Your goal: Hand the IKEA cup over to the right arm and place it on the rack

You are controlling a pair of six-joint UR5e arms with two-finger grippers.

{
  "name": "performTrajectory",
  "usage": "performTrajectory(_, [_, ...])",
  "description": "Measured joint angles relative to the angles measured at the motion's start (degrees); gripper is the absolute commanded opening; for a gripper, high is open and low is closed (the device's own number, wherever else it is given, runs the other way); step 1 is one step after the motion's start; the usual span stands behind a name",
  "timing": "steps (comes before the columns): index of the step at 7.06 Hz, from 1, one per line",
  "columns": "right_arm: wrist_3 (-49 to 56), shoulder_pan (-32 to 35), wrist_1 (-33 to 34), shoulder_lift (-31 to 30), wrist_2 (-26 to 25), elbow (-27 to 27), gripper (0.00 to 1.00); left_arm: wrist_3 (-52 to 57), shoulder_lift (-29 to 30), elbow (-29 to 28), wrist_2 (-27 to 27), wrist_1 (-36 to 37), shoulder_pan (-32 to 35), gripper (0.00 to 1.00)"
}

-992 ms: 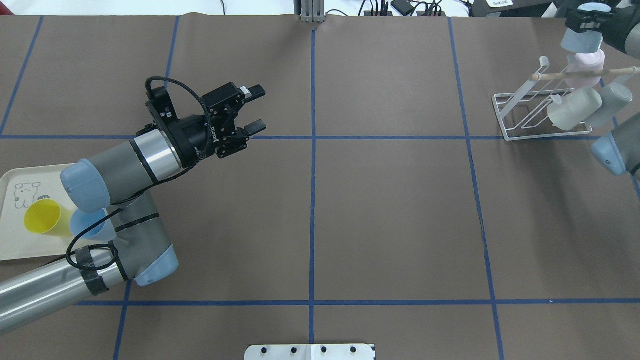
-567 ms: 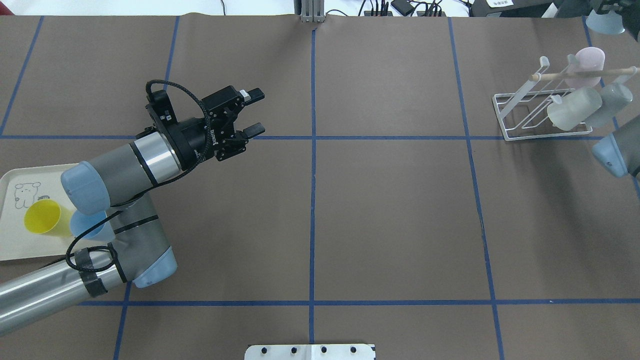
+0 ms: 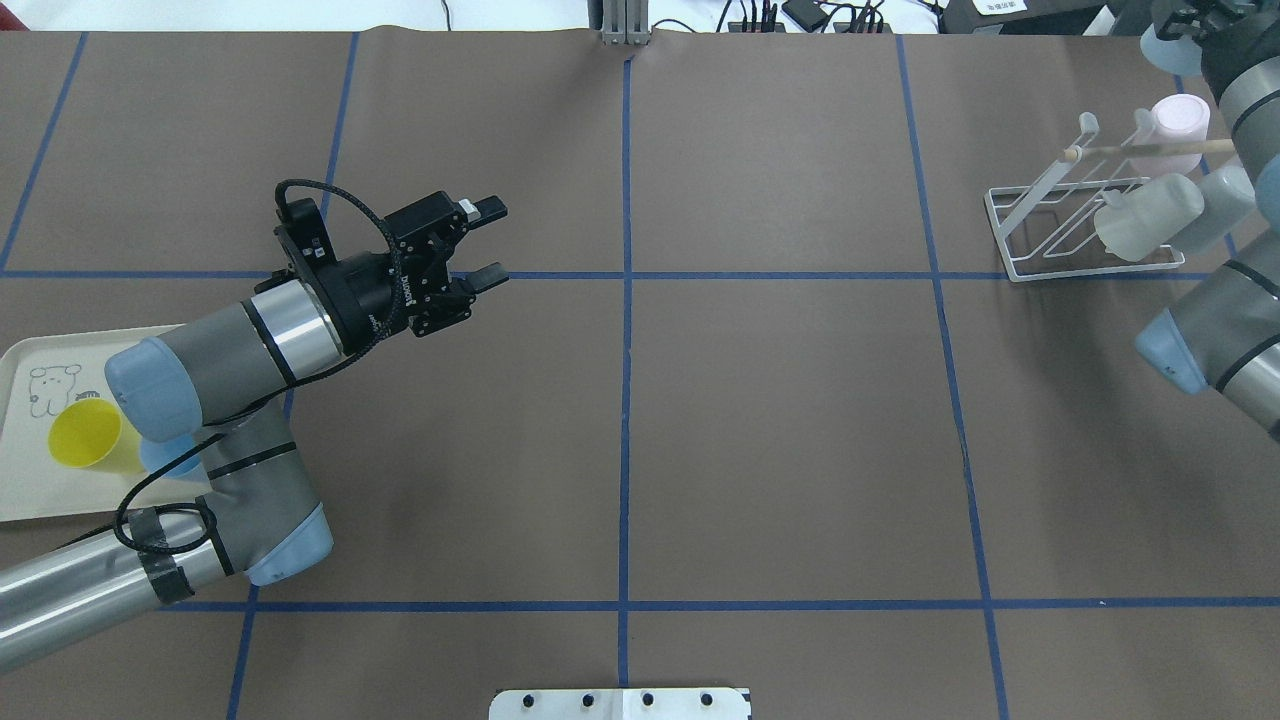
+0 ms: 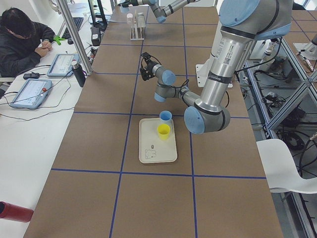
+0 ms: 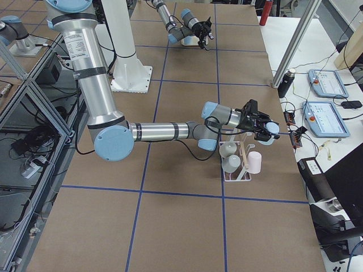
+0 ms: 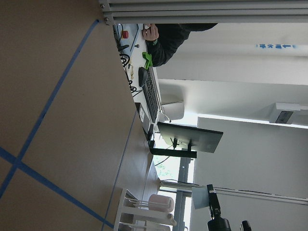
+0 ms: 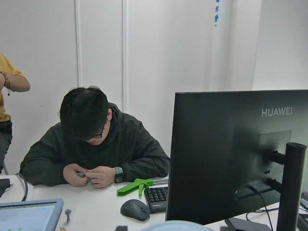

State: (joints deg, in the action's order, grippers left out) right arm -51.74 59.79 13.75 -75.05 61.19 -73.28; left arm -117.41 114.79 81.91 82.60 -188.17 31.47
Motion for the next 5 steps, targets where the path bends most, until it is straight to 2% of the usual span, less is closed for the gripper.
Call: performTrajectory(5, [-0.7, -3.6, -1.7, -2.2, -1.2, 0.1, 0.00, 0.0, -2.1, 0.0, 0.0, -2.1, -0.1, 1.00])
